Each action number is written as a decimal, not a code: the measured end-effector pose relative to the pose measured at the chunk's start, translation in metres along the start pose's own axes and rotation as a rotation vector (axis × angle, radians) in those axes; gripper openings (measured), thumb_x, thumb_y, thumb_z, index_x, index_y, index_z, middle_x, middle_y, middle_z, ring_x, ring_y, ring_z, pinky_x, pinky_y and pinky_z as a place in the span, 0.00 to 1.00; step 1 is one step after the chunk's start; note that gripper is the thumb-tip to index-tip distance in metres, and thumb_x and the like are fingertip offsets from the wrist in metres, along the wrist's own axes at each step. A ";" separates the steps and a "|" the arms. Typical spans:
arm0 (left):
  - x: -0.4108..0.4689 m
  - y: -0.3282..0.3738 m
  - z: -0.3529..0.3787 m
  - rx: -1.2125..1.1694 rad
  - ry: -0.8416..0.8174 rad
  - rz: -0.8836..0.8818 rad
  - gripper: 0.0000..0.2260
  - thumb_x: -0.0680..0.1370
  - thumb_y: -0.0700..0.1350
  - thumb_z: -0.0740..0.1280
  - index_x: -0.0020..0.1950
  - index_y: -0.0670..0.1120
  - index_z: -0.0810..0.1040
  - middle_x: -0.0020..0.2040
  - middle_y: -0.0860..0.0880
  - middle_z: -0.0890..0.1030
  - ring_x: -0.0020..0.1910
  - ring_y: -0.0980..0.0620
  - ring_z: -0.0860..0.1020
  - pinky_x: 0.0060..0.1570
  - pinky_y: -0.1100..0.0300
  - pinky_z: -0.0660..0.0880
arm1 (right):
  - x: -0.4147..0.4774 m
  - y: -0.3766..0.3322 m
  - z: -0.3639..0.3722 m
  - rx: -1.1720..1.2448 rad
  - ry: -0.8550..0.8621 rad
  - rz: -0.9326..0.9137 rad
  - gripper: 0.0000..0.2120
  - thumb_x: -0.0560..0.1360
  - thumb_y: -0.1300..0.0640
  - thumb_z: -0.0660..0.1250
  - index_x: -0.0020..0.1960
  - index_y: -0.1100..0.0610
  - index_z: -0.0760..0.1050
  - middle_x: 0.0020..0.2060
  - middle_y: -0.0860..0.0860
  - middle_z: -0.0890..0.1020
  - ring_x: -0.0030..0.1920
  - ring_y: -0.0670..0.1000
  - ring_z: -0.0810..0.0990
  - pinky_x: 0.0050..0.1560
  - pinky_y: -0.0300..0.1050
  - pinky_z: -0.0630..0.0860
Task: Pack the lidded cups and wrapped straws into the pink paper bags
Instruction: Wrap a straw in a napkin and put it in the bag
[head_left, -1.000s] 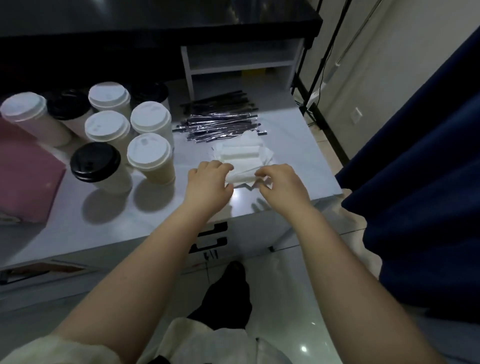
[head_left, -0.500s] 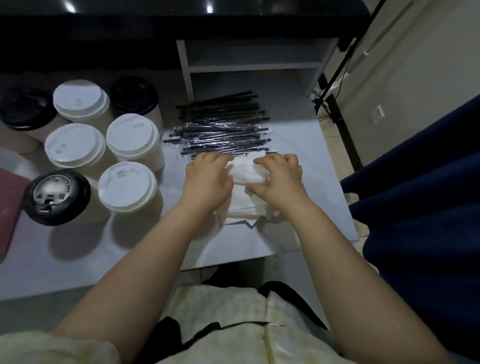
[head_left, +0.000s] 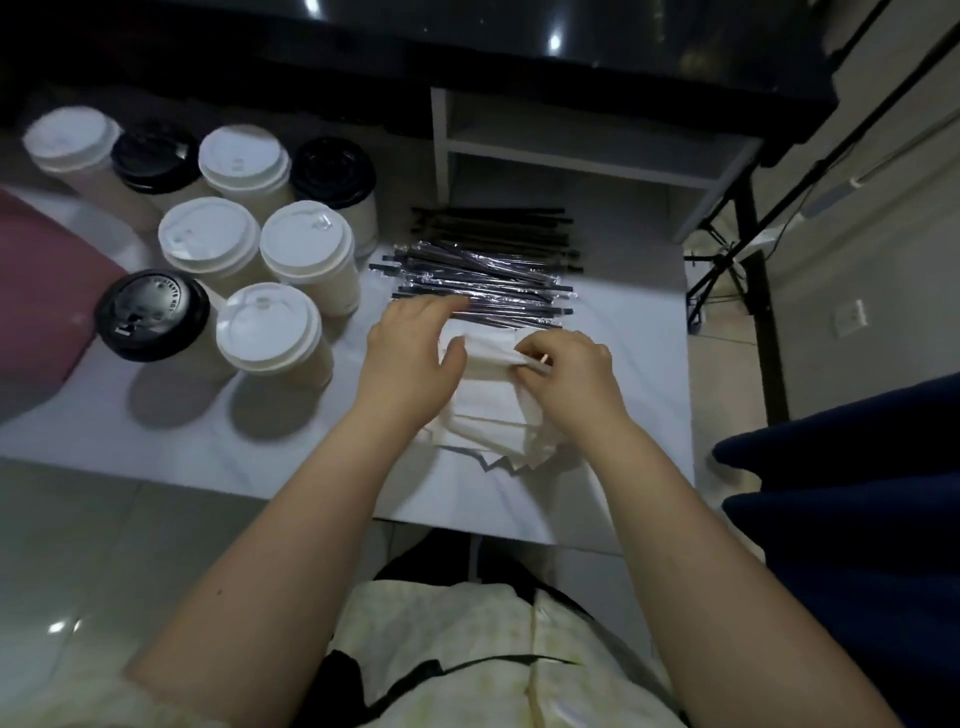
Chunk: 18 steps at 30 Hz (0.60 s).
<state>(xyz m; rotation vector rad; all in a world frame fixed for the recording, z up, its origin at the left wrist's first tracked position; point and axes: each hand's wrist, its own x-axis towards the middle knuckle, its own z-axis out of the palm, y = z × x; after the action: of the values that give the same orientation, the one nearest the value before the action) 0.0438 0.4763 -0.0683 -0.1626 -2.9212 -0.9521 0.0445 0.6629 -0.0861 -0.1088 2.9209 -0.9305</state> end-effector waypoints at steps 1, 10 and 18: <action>-0.006 0.004 0.000 0.002 0.019 -0.010 0.18 0.76 0.42 0.66 0.66 0.47 0.76 0.62 0.47 0.78 0.64 0.44 0.72 0.64 0.46 0.68 | -0.001 0.002 -0.005 0.083 0.001 0.002 0.04 0.73 0.57 0.70 0.48 0.50 0.79 0.42 0.43 0.79 0.50 0.51 0.76 0.54 0.50 0.70; -0.062 0.034 0.007 0.089 0.108 -0.167 0.18 0.76 0.42 0.66 0.67 0.46 0.75 0.63 0.47 0.78 0.64 0.43 0.71 0.62 0.46 0.69 | -0.007 0.014 -0.032 0.556 -0.047 0.100 0.20 0.71 0.63 0.73 0.61 0.50 0.74 0.44 0.45 0.76 0.45 0.45 0.76 0.49 0.37 0.70; -0.089 0.043 -0.036 0.172 0.252 -0.278 0.20 0.76 0.42 0.67 0.68 0.46 0.74 0.62 0.46 0.78 0.63 0.42 0.72 0.61 0.44 0.69 | -0.013 -0.035 -0.051 0.562 -0.137 -0.167 0.11 0.70 0.62 0.70 0.39 0.45 0.78 0.38 0.42 0.81 0.42 0.48 0.80 0.44 0.43 0.75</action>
<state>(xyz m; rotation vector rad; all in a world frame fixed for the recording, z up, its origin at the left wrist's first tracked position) 0.1387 0.4823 -0.0221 0.3548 -2.8136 -0.6836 0.0546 0.6650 -0.0242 -0.3647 2.4446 -1.6504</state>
